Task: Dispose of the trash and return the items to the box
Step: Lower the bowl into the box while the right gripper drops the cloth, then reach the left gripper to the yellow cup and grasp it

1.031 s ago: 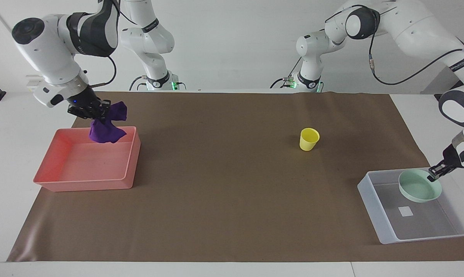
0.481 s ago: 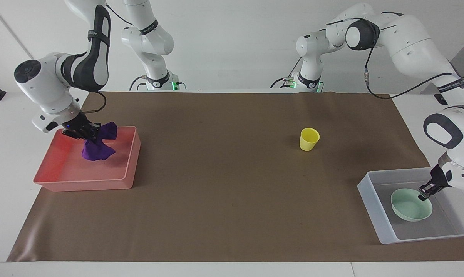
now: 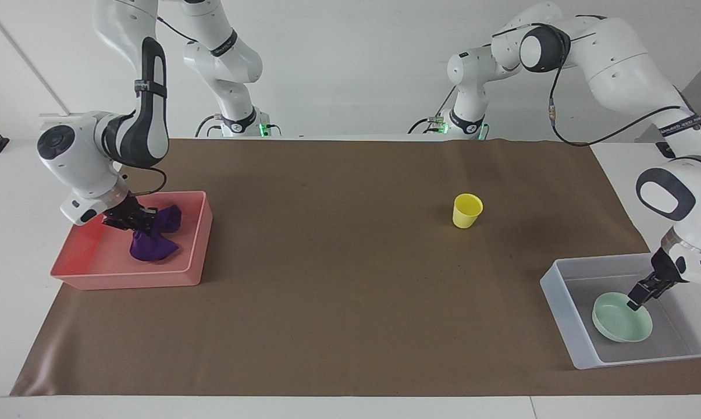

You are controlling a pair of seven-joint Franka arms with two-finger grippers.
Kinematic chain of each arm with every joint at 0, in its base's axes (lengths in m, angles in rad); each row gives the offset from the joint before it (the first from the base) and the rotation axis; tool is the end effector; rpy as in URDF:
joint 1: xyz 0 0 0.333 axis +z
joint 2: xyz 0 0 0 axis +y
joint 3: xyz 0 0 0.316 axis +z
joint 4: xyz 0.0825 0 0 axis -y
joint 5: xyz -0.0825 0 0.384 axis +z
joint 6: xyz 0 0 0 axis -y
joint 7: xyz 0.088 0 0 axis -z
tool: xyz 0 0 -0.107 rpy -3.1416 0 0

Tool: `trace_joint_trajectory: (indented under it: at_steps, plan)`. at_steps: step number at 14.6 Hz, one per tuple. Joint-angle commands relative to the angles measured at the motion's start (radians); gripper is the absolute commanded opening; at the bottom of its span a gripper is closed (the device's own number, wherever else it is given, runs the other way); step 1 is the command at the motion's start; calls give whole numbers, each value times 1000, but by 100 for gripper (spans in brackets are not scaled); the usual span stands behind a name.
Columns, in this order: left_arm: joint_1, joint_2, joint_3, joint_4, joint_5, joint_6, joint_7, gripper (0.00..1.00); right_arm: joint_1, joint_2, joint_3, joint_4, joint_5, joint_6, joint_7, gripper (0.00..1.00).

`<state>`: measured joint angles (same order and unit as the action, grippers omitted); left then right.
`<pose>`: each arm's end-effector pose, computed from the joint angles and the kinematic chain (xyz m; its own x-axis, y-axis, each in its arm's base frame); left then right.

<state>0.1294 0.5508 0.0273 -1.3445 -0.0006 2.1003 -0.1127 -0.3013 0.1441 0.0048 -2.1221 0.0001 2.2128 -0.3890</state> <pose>0.7255 0.1102 0.4281 0.9448 0.2565 0.2040 0.2601 -0.9655 0.0093 0.5326 -0.1627 0.3397 0.9945 0.0927 -0.0491 0.0917 -0.9956 -0.0209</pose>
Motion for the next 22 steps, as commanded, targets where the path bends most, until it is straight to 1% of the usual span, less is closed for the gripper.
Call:
trace_joint_trajectory:
  at_steps: [1,2,3,4,5,6,7,9,11,13,16,17,18,19,20,21,22]
  plan:
    - [-77,-219,20,-141,54,-236,-24,100,-15,-8,14,-2,-9,-5,-16,59]
    - [-100,-305,20,-239,56,-281,-24,100,-15,-8,15,2,-9,-7,-13,76]
    - [-132,-395,19,-354,56,-293,-28,100,-12,-9,15,10,-9,-10,-14,84]
    - [-175,-490,19,-487,56,-287,-38,100,-7,-18,17,16,-9,-19,-13,91]
    - [-203,-564,14,-598,54,-270,-50,100,-6,-29,21,27,-9,-34,-13,97]
    - [-236,-610,11,-681,50,-238,-70,100,-6,-35,26,48,-9,-59,-13,99]
    - [-276,-643,11,-764,44,-171,-106,100,-4,-52,29,71,-8,-94,-13,99]
    - [-350,-692,11,-872,44,-88,-166,100,43,-81,34,119,-6,-162,-4,99]
    - [-382,-719,10,-924,42,-80,-173,100,73,-93,37,171,-6,-247,44,99]
    - [-410,-723,10,-975,40,-33,-174,100,103,-118,37,224,-6,-336,96,99]
    - [-451,-707,10,-1061,40,140,-244,100,132,-181,37,234,-6,-395,125,99]
    - [-458,-697,10,-1073,40,165,-268,97,134,-198,37,234,-6,-425,130,99]
    - [-462,-684,10,-1078,40,174,-301,71,134,-216,37,238,-6,-449,131,99]
    - [-468,-678,11,-1078,40,190,-323,28,136,-234,38,238,-6,-476,131,99]
    - [-468,-666,10,-1078,40,208,-323,13,136,-251,40,241,-5,-502,134,99]
    - [-468,-664,10,-1078,40,217,-323,3,136,-277,44,241,-5,-528,137,99]
    - [-468,-664,10,-1078,40,218,-326,0,137,-302,44,241,-5,-557,140,99]
